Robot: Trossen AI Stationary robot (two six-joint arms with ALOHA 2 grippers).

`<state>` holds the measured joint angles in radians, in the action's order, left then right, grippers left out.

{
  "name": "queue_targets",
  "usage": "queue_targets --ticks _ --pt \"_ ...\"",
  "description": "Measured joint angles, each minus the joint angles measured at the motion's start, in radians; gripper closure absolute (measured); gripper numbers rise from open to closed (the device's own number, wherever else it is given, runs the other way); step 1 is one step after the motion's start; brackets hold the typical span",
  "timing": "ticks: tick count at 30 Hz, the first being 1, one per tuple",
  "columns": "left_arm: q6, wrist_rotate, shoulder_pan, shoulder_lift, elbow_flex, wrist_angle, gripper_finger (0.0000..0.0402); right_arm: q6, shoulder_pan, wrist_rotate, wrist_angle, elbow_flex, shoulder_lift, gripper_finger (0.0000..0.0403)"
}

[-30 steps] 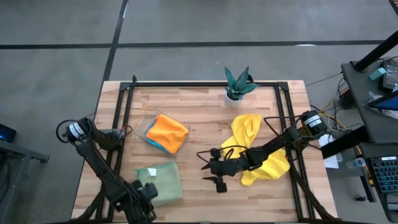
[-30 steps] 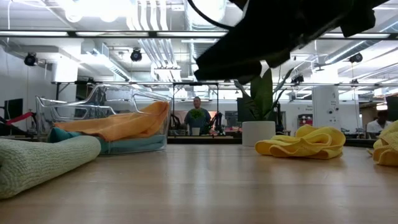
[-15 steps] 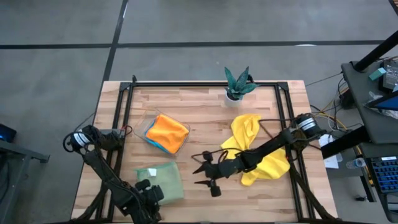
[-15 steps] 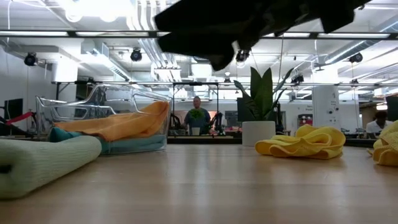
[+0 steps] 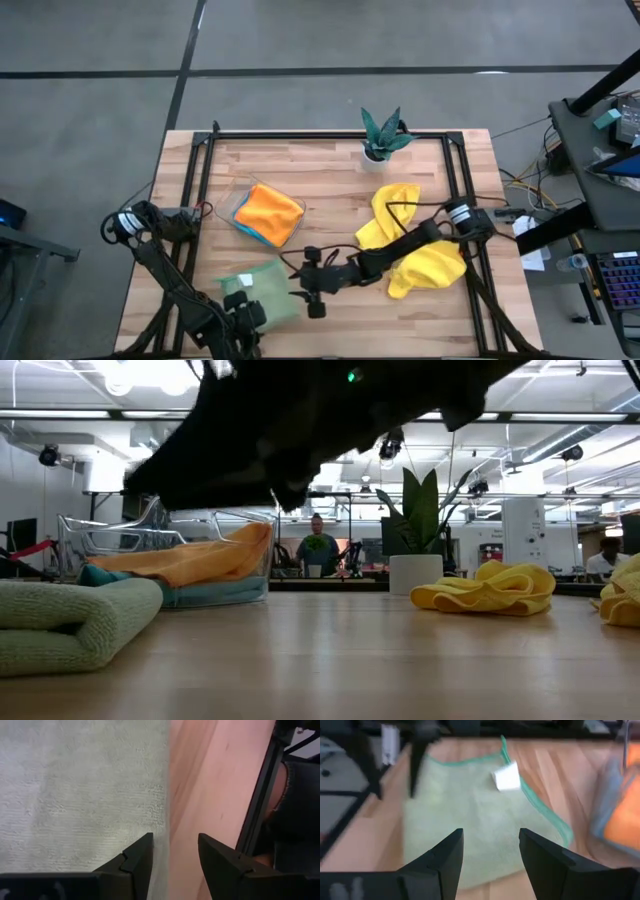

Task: Fold microfiber towels
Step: Fold the green microfiber cloth

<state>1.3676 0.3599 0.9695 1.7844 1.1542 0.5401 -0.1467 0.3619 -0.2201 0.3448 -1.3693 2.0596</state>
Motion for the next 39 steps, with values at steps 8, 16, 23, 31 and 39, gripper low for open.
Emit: queue_targets --ticks 8,16,23,31,39 --pt "-0.032 0.021 0.006 -0.008 0.020 0.002 0.0261 -0.098 -0.029 -0.021 -0.082 -0.092 0.093 0.0220" --pt "0.018 -0.024 0.049 -0.041 0.027 0.054 0.0261 -0.153 -0.058 -0.043 -0.106 -0.108 0.119 0.0220" --pt "0.143 -0.123 0.093 -0.058 0.018 0.099 0.0261 -0.194 -0.062 -0.043 -0.068 -0.107 0.142 0.0220" --pt "0.146 -0.118 0.098 -0.035 0.017 0.097 0.0261 -0.211 -0.062 -0.034 -0.091 -0.126 0.178 0.0228" --pt "0.145 -0.104 0.098 -0.018 0.014 0.097 0.0261 -0.210 -0.062 0.002 -0.100 -0.127 0.174 0.0356"
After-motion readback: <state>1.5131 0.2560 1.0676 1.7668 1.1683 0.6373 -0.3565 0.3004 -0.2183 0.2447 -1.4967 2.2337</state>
